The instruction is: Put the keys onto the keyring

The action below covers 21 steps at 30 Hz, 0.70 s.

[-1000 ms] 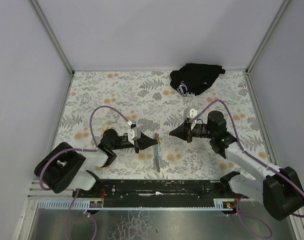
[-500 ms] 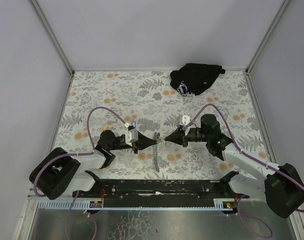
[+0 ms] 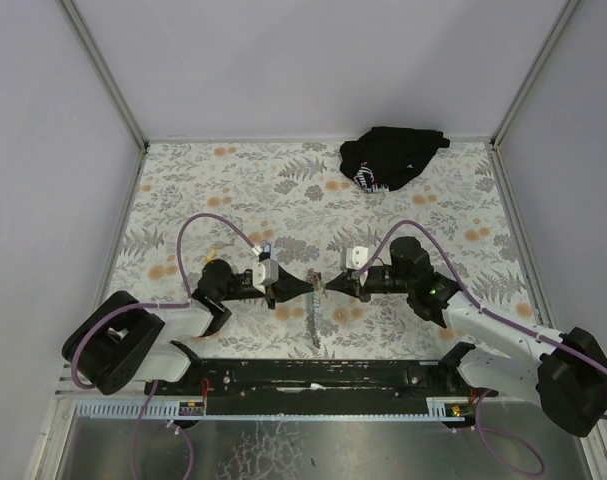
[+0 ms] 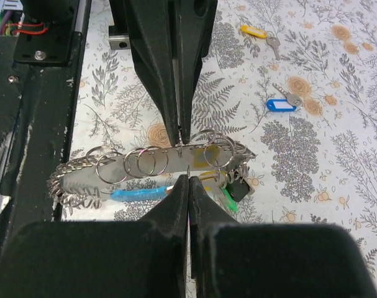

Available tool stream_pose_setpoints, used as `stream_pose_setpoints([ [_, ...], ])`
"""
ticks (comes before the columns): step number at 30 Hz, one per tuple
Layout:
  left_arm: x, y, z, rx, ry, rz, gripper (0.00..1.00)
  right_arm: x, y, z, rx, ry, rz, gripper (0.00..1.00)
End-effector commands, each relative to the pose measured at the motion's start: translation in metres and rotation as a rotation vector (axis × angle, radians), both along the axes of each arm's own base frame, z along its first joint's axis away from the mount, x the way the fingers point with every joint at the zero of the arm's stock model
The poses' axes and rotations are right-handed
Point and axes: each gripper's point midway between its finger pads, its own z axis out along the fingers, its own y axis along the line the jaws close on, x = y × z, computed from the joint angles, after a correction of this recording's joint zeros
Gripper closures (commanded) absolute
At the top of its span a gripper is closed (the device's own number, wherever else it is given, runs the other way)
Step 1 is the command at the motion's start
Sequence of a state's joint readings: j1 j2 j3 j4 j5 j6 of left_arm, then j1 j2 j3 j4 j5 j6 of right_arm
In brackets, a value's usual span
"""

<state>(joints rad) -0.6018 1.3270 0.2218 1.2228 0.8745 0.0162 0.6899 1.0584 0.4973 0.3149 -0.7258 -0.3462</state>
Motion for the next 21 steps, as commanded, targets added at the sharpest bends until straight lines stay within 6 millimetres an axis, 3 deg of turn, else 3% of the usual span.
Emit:
stream_pose_setpoints([
  [1, -0.002, -0.003, 0.018, -0.049, -0.077, -0.02, 1.0, 0.002, 0.005, 0.01, 0.002, -0.077, 0.005, 1.0],
  [21, -0.001, -0.004, 0.019, -0.062, -0.059, -0.027, 1.0, -0.009, 0.009, 0.013, 0.007, -0.101, 0.037, 1.0],
])
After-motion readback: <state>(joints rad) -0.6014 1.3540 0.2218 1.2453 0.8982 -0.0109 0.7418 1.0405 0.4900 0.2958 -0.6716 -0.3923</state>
